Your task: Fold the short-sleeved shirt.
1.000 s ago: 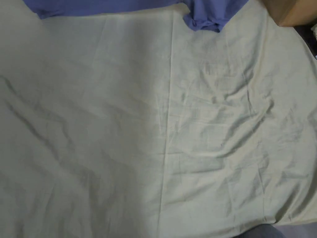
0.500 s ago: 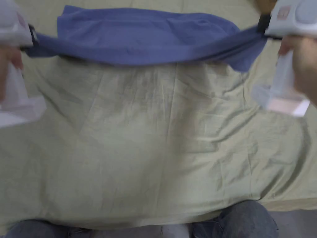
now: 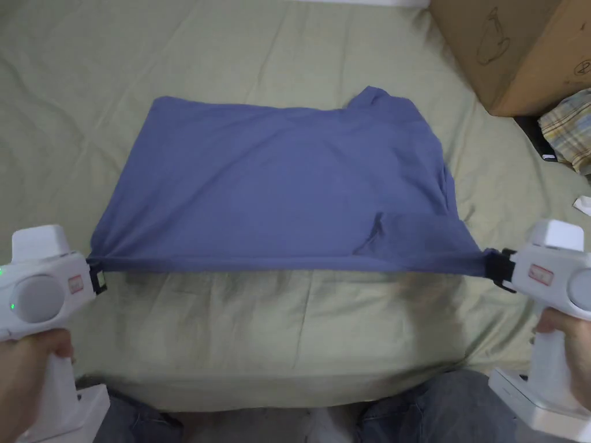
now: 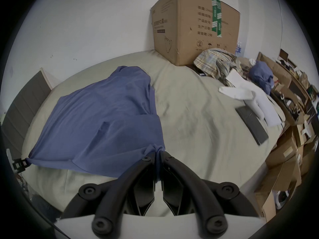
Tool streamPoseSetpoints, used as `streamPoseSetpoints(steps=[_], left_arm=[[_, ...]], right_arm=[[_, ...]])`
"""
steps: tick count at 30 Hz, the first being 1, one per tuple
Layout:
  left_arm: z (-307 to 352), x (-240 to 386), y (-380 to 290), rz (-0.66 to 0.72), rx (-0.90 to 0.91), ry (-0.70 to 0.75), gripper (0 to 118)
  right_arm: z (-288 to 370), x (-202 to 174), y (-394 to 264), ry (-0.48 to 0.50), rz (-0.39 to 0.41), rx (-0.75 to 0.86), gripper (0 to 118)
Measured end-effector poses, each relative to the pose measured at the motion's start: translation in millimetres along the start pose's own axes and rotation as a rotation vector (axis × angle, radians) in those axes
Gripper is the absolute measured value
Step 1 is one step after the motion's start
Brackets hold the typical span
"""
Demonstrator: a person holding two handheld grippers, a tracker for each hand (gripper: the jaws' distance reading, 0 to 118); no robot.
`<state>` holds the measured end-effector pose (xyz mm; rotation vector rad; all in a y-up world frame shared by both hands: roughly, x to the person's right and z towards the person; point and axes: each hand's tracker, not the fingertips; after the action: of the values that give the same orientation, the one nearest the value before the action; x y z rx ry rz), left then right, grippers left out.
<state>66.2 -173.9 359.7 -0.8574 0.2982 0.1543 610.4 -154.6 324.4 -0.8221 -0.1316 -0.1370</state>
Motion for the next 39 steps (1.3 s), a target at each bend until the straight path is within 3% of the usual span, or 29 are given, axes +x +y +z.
streamPoseSetpoints(steps=[9, 10, 11, 13, 14, 15, 16, 17, 20, 23, 26, 31, 32, 34, 36, 39], left_arm=[[36, -16, -49, 0.027, -0.018, -0.025, 0], [39, -18, -46, 0.054, -0.011, -0.032, 6], [41, -19, -44, 0.068, -0.002, -0.016, 20], [50, -25, -39, 0.078, 0.013, -0.005, 70], [56, -29, -36, 0.081, 0.026, -0.006, 91], [61, -32, -32, 0.080, 0.039, -0.004, 110], [70, -36, -27, 0.077, 0.078, 0.001, 118], [81, -38, -22, 0.063, 0.138, -0.010, 118], [113, -33, -5, 0.008, 0.264, -0.003, 118], [144, -11, 1, -0.068, 0.428, -0.012, 118], [165, 11, 0, -0.091, 0.545, -0.034, 118], [176, 38, -11, -0.107, 0.592, -0.114, 115], [177, 42, -15, -0.126, 0.613, -0.132, 110], [179, 51, -21, -0.173, 0.622, -0.153, 77], [177, 56, -26, -0.199, 0.620, -0.163, 36], [180, 61, -30, -0.200, 0.640, -0.177, 3]], right_arm=[[43, 24, -57, 0.028, 0.019, -0.004, 4], [45, 24, -58, 0.036, 0.031, -0.005, 4], [47, 23, -59, 0.040, 0.042, -0.002, 5], [52, 23, -57, 0.029, 0.082, -0.008, 34], [57, 24, -54, 0.033, 0.096, 0.008, 58], [62, 25, -52, 0.025, 0.105, 0.012, 91], [68, 26, -47, 0.005, 0.125, 0.018, 103], [77, 28, -43, -0.006, 0.146, 0.060, 108], [113, 20, -27, -0.087, 0.258, 0.198, 108], [153, 3, -15, -0.076, 0.305, 0.345, 108], [184, -13, -11, 0.011, 0.244, 0.469, 109], [202, -39, -23, 0.104, 0.144, 0.555, 108], [202, -43, -27, 0.125, 0.131, 0.557, 107], [201, -51, -33, 0.142, 0.126, 0.571, 92], [201, -58, -37, 0.135, 0.135, 0.578, 59], [195, -61, -40, 0.138, 0.137, 0.587, 9]])
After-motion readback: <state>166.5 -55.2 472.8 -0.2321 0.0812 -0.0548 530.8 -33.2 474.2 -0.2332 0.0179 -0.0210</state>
